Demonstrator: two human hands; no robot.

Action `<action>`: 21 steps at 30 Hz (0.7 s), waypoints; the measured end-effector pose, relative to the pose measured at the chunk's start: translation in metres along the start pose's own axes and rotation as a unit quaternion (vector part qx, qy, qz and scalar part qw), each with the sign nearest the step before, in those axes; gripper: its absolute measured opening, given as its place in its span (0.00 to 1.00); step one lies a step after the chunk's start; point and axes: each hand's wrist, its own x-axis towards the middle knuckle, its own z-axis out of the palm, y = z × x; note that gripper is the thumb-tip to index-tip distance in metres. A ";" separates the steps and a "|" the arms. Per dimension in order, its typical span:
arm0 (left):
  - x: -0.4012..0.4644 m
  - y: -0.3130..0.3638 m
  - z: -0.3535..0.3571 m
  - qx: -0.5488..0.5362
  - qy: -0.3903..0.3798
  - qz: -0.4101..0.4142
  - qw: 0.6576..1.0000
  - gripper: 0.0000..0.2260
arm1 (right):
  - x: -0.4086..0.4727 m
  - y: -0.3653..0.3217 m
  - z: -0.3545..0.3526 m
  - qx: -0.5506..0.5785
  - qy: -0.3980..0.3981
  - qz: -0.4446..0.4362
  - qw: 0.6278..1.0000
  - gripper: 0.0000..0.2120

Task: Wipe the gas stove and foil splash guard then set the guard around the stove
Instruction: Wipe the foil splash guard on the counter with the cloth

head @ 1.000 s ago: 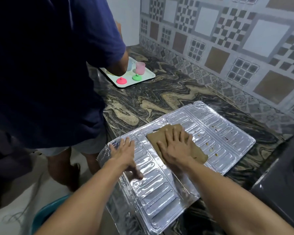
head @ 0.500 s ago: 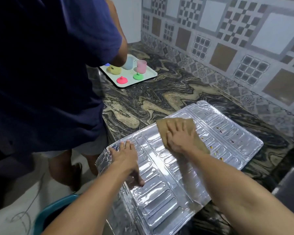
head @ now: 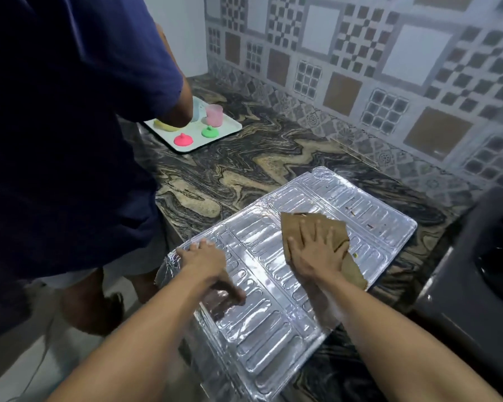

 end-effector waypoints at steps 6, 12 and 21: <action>-0.014 0.003 -0.004 0.063 -0.030 -0.039 0.997 0.57 | -0.028 -0.009 -0.011 -0.059 -0.096 -0.112 0.987 0.39; -0.009 0.036 -0.009 0.029 -0.019 0.066 0.997 0.62 | -0.052 -0.016 -0.002 -0.073 -0.062 -0.209 0.973 0.36; 0.003 0.044 0.010 -0.038 -0.019 0.089 0.995 0.66 | -0.050 0.014 0.011 0.004 0.013 -0.016 1.000 0.33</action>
